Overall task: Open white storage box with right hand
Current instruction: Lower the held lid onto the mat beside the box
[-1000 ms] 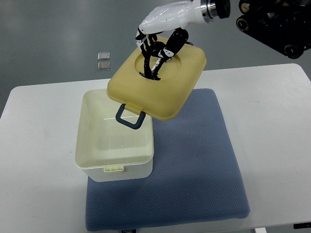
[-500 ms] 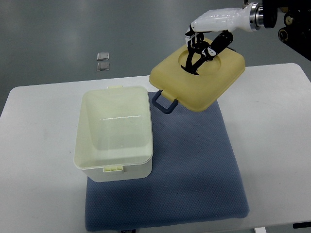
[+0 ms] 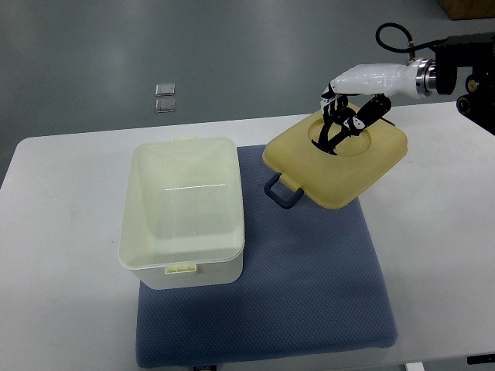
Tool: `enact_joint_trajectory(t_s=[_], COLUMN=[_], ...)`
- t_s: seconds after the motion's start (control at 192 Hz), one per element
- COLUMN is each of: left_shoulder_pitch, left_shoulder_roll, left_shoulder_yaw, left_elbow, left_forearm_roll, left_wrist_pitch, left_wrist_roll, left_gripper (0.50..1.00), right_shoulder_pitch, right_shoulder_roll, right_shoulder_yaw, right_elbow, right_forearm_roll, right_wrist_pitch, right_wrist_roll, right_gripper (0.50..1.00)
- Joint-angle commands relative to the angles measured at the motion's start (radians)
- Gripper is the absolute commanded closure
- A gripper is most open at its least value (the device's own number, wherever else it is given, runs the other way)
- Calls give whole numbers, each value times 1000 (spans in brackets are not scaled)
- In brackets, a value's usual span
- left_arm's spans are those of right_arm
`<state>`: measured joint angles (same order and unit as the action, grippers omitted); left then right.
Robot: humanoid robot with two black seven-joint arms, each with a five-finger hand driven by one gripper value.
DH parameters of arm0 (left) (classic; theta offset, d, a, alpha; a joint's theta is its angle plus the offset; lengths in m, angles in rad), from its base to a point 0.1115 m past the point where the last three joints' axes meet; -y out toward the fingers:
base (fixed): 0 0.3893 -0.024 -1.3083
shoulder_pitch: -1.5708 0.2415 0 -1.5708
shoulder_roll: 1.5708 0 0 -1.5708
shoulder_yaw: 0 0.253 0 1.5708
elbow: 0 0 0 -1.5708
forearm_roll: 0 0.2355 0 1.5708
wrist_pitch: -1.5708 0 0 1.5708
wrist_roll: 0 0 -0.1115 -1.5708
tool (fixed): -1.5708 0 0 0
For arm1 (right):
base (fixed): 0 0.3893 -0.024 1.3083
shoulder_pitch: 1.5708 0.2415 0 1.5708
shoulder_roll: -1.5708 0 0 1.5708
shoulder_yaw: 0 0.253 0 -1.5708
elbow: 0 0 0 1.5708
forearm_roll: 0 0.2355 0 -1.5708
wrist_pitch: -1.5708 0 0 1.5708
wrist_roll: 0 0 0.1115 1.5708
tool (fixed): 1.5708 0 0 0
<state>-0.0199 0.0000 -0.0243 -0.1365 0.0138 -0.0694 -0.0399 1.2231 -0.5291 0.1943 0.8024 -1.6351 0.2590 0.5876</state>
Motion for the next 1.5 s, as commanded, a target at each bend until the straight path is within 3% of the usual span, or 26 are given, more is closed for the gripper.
enact_joint_trajectory(t_s=[0.0, 0.776, 1.276, 1.375, 1.406, 1.422, 1.427, 1.432, 1.443, 1.448, 1.469, 1.495], left_shoulder_pitch=[0, 0, 0, 0, 0, 0, 0, 0, 0, 0, 0, 0], left_shoulder_roll=[0, 0, 0, 0, 0, 0, 0, 0, 0, 0, 0, 0], left_shoulder_yaw=[0, 0, 1, 0, 0, 0, 0, 0, 0, 0, 0, 0], left_elbow=[0, 0, 0, 0, 0, 0, 0, 0, 0, 0, 0, 0], left_forearm_roll=[0, 0, 0, 0, 0, 0, 0, 0, 0, 0, 0, 0], left_wrist_pitch=[0, 0, 0, 0, 0, 0, 0, 0, 0, 0, 0, 0], left_wrist_roll=[0, 0, 0, 0, 0, 0, 0, 0, 0, 0, 0, 0], left_gripper=[500, 500, 500, 500, 500, 500, 500, 500, 500, 500, 500, 500], right_shoulder_pitch=[-24, -88, -128, -134, -136, -136, -136, -136, -136, -136, -136, -136], right_shoulder_roll=[3, 143, 169, 178, 179, 179, 179, 179, 179, 178, 179, 179], right_shoulder_yaw=[-1, -22, -19, -19, -18, -18, -18, -18, -18, -18, -18, -16], right_elbow=[3, 1, -20, -20, -20, -20, -20, -20, -20, -20, -20, -20], right_forearm_roll=[1, -8, -8, -6, -3, 0, 0, 0, 0, 0, 0, 1], right_wrist_pitch=[-6, -37, -41, -41, -40, -40, -40, -40, -40, -38, -38, -35], right_wrist_roll=[0, -6, -8, -6, -5, -5, -5, -5, -5, -3, -3, -3], right_gripper=[1000, 1000, 1000, 906, 836, 767, 767, 730, 730, 697, 648, 630])
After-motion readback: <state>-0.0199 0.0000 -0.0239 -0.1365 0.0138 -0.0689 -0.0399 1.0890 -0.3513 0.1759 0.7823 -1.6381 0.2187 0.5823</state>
